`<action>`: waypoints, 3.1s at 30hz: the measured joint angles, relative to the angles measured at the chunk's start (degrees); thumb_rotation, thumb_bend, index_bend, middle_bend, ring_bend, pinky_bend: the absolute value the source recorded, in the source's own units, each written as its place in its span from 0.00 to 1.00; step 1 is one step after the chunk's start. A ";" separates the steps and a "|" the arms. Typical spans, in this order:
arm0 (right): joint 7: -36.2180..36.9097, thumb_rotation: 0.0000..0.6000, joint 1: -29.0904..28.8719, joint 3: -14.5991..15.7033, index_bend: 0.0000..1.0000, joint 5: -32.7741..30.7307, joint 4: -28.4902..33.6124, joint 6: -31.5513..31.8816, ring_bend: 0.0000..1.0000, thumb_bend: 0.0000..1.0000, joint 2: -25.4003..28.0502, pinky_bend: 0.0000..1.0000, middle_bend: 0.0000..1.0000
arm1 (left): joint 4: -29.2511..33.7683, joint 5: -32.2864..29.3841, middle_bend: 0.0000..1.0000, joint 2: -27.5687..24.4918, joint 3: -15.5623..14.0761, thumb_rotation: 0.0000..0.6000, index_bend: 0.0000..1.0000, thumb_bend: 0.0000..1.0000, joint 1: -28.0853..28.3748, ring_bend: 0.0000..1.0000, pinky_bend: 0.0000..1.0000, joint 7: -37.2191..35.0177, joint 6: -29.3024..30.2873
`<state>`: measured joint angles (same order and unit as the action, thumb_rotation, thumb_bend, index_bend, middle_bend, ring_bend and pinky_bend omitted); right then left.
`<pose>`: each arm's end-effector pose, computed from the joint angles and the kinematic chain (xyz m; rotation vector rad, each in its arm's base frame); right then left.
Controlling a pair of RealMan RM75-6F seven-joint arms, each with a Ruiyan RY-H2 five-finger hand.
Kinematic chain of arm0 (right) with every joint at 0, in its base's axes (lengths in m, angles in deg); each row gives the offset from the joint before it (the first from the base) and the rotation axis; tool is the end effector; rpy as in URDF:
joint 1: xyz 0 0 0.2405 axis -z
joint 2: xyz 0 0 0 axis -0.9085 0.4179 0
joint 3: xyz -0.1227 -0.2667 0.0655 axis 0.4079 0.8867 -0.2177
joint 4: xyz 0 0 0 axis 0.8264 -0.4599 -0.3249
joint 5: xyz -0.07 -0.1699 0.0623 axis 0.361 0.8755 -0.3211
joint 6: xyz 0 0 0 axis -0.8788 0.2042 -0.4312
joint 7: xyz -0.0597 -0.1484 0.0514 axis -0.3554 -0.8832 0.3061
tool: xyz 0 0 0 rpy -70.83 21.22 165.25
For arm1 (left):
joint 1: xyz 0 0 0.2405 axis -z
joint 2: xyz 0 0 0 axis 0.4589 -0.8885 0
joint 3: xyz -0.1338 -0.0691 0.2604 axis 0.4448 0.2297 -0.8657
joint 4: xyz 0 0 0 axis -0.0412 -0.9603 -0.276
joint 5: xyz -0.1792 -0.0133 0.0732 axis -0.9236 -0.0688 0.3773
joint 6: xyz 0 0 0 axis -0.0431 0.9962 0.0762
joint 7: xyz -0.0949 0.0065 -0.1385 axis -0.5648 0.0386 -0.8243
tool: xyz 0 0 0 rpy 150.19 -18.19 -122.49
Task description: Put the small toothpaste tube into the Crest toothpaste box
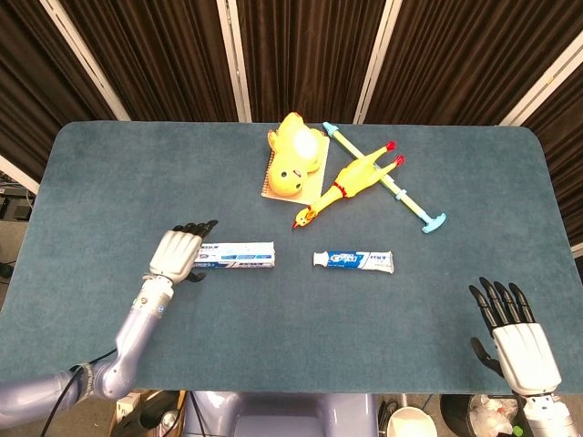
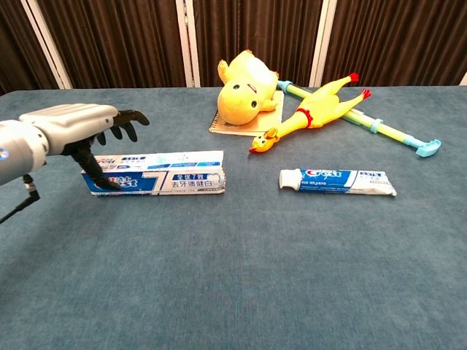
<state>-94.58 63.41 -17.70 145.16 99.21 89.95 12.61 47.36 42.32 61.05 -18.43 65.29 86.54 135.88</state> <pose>-0.3227 -0.1711 0.1729 1.5790 -0.7449 0.8717 -0.1896 0.3833 -0.0082 -1.7671 -0.9125 -0.7829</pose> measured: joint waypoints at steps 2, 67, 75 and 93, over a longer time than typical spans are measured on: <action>0.23 1.00 0.00 -0.02 0.00 -0.08 0.08 -0.01 0.00 0.34 0.05 0.00 0.00 | -0.85 -0.73 0.26 0.78 -0.04 1.00 0.13 0.21 0.51 0.25 0.31 0.50 -0.03; -36.35 1.00 -24.66 -12.15 0.10 -34.64 7.40 -30.05 0.03 0.32 -14.13 0.00 0.09 | 12.73 22.24 0.56 -19.52 -5.07 1.00 0.40 0.41 -4.14 0.52 0.56 -22.91 10.53; -38.89 1.00 -28.93 -13.39 0.14 -38.51 0.54 -30.76 0.05 0.33 -19.63 0.00 0.11 | 11.69 22.41 0.56 -19.42 -5.33 1.00 0.40 0.41 -4.24 0.52 0.56 -25.31 9.99; -36.93 1.00 -34.06 -11.90 0.41 -43.00 -10.73 -32.10 0.29 0.37 -25.54 0.20 0.35 | 11.46 22.99 0.56 -19.42 -5.07 1.00 0.40 0.41 -4.52 0.52 0.56 -27.51 10.27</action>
<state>-131.50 29.35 -29.60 102.17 88.48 57.85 -12.93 58.82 65.31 41.63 -23.50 60.76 59.04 146.16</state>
